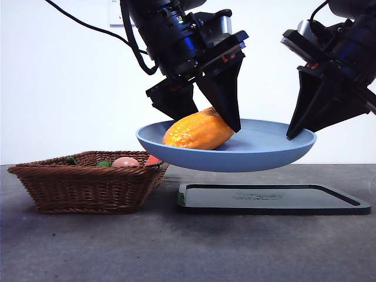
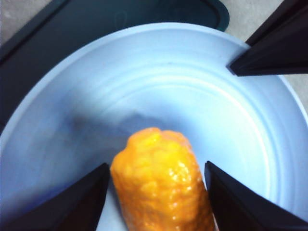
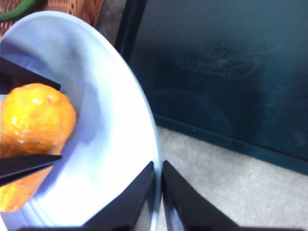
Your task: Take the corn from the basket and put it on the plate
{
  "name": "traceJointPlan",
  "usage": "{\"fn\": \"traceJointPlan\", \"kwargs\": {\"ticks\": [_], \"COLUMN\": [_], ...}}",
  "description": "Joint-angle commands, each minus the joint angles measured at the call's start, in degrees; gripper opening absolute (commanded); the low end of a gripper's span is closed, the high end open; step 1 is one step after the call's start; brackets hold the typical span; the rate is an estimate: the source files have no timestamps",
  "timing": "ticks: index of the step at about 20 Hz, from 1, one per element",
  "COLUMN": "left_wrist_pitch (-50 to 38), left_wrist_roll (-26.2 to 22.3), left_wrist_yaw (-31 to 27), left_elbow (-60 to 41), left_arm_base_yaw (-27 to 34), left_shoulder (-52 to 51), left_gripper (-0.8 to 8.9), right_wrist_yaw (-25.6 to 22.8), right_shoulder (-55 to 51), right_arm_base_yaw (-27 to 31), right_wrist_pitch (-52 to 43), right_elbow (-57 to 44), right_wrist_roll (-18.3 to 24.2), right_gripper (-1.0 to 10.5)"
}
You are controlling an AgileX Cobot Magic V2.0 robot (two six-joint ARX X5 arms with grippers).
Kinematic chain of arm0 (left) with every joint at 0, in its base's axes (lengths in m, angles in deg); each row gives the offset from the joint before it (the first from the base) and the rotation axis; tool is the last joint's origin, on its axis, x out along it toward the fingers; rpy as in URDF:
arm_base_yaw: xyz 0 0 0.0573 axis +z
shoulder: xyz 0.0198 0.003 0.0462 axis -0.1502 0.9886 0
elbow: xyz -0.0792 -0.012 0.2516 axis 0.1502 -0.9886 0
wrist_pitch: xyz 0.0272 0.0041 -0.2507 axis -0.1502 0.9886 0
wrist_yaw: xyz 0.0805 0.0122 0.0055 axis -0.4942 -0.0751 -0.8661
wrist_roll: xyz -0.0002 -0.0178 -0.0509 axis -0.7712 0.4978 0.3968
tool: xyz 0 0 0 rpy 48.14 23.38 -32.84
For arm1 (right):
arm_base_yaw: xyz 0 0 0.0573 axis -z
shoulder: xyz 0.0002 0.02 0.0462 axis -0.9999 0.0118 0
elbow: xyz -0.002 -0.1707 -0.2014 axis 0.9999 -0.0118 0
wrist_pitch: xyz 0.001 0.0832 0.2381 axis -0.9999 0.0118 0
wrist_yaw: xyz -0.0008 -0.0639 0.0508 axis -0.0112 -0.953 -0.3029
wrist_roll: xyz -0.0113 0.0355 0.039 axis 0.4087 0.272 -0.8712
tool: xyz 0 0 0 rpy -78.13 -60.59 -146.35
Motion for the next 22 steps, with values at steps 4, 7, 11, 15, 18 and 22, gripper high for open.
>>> {"fn": "traceJointPlan", "kwargs": {"ticks": [4, 7, 11, 15, 18, 22], "left_wrist_pitch": [1.6, 3.0, 3.0, 3.1, 3.3, 4.2], "left_wrist_roll": [-0.3, -0.3, -0.3, -0.3, -0.1, 0.1], "left_wrist_yaw": [-0.2, -0.2, -0.2, -0.2, -0.2, -0.2], "left_elbow": [2.5, 4.2, 4.5, 4.5, 4.5, 4.5], "left_arm_base_yaw": [-0.7, -0.7, -0.2, 0.7, 1.1, 1.1], "left_shoulder": [-0.2, -2.3, -7.7, -15.0, -19.1, -23.6], "left_gripper": [3.64, 3.64, 3.64, 3.64, 3.63, 3.63], "right_wrist_yaw": [0.6, 0.5, 0.5, 0.5, 0.6, 0.6], "right_shoulder": [0.4, 0.4, 0.5, 1.6, 4.6, 11.8], "right_arm_base_yaw": [-0.2, -0.2, 1.2, 6.5, 9.9, 12.5], "right_wrist_pitch": [0.0, 0.0, -0.2, -1.6, -4.3, -6.6], "right_elbow": [1.3, 1.3, 1.3, 1.3, 1.3, 4.5], "right_wrist_roll": [-0.6, -0.6, -0.7, -0.7, -0.7, -0.7], "right_gripper": [0.0, 0.0, 0.0, 0.0, 0.0, 0.0]}}
